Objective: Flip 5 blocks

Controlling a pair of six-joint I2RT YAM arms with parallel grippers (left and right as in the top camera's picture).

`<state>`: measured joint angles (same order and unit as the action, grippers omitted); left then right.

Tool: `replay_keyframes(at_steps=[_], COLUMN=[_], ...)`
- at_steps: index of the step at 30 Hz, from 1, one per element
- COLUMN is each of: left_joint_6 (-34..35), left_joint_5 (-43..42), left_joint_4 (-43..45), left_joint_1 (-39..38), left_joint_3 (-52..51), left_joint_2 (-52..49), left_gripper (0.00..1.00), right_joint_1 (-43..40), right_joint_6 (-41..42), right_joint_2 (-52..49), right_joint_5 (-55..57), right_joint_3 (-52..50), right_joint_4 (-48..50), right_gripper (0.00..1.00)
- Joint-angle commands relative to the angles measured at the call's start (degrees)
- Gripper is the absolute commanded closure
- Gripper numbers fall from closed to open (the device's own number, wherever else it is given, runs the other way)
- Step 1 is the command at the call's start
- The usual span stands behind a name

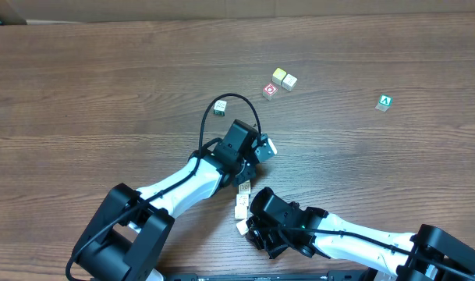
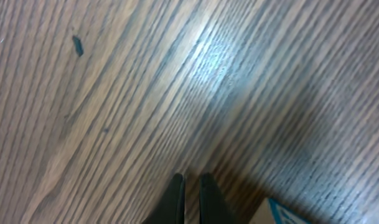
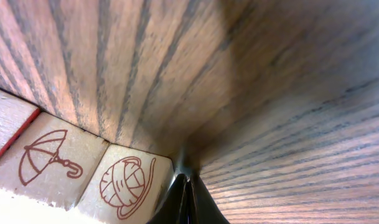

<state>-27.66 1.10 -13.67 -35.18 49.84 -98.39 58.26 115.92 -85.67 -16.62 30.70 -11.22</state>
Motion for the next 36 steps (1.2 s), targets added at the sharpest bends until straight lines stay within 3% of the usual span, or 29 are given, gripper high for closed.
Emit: replay_keyframes(at_steps=[1, 6, 14, 17, 23, 27, 36], left_joint_6=[1.1, 4.0, 15.2, 23.3, 43.9, 46.1, 48.7], left_joint_5=[0.9, 3.5, 6.9, 6.8, 3.4, -4.4, -10.4], left_joint_4=[0.3, 0.6, -1.6, -4.5, -15.5, -22.3, -34.0], left_joint_1=[0.7, 1.8, 7.0, 8.7, 9.8, 9.8, 9.8], left_joint_3=[0.0, 0.5, 1.1, 1.1, 1.1, 1.1, 1.0], left_joint_2=[-0.7, -0.7, -0.7, -0.7, -0.7, -0.7, 1.9], left_gripper=[0.96, 0.96, 0.96, 0.96, 0.96, 0.96, 0.96], right_joint_1=[0.3, 0.0, -2.4, -3.9, -5.7, -5.9, -5.9], right_joint_6=[6.6, 6.7, 3.6, -1.6, -24.4, -41.9, -49.2], right_joint_2=[0.8, 1.1, 5.4, 6.9, 7.1, 7.1, 7.1], right_joint_5=[-0.2, 0.2, 3.4, 4.1, 4.5, 4.6, 5.0], right_joint_3=[1.2, 1.2, 1.2, 1.2, 1.2, 1.2, 1.2], right_joint_4=[-0.5, -2.9, -14.6, -19.4, -19.6, -16.1, -16.2], right_gripper=[0.96, 0.96, 0.96, 0.96, 0.96, 0.96, 0.96])
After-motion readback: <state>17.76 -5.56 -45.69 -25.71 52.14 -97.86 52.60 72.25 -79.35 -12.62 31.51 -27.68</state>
